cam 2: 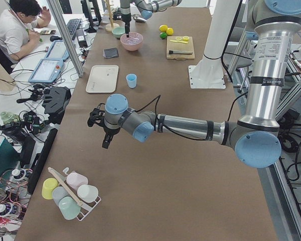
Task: Put ice and cherries in cup
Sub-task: 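Move the right gripper back over the pink ice bowl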
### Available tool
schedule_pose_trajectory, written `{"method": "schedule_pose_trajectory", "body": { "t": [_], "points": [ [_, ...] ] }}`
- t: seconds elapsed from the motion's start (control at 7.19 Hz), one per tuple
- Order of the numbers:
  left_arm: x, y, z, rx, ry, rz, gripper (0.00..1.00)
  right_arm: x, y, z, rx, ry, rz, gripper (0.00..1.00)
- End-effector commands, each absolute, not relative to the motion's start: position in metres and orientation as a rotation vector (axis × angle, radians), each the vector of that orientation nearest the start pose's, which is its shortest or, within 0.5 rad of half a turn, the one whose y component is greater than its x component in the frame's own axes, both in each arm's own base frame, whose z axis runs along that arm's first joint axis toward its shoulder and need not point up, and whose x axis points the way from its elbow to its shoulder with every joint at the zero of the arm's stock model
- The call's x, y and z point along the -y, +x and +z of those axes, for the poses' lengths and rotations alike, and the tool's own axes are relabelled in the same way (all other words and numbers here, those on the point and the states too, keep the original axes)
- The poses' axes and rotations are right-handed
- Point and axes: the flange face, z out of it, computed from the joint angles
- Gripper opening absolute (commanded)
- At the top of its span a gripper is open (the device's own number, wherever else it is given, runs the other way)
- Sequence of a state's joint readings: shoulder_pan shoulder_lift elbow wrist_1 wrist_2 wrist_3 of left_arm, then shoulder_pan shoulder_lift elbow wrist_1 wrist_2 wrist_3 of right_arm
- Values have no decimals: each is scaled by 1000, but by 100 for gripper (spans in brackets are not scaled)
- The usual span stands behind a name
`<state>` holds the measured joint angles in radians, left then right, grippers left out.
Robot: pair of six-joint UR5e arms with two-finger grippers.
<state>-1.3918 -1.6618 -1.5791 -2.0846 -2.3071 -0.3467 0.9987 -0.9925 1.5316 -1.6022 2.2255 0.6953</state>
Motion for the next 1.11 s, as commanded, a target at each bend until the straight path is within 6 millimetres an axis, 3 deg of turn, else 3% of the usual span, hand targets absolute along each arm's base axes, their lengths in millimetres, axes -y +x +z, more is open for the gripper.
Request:
{"method": "schedule_pose_trajectory", "body": {
  "t": [0.0,0.28,0.42,0.7,0.97],
  "points": [
    [557,36,550,-839,376,74,97,609,-319,367,773,22,-134,94],
    [556,36,549,-839,380,78,97,602,-315,412,794,90,-188,90],
    [554,36,550,-843,395,81,97,597,-325,415,792,95,-198,86],
    [554,36,555,-842,396,83,97,597,-326,418,776,102,-185,77],
    [554,36,554,-842,397,84,97,596,-328,419,774,100,-187,75]
  ]
}}
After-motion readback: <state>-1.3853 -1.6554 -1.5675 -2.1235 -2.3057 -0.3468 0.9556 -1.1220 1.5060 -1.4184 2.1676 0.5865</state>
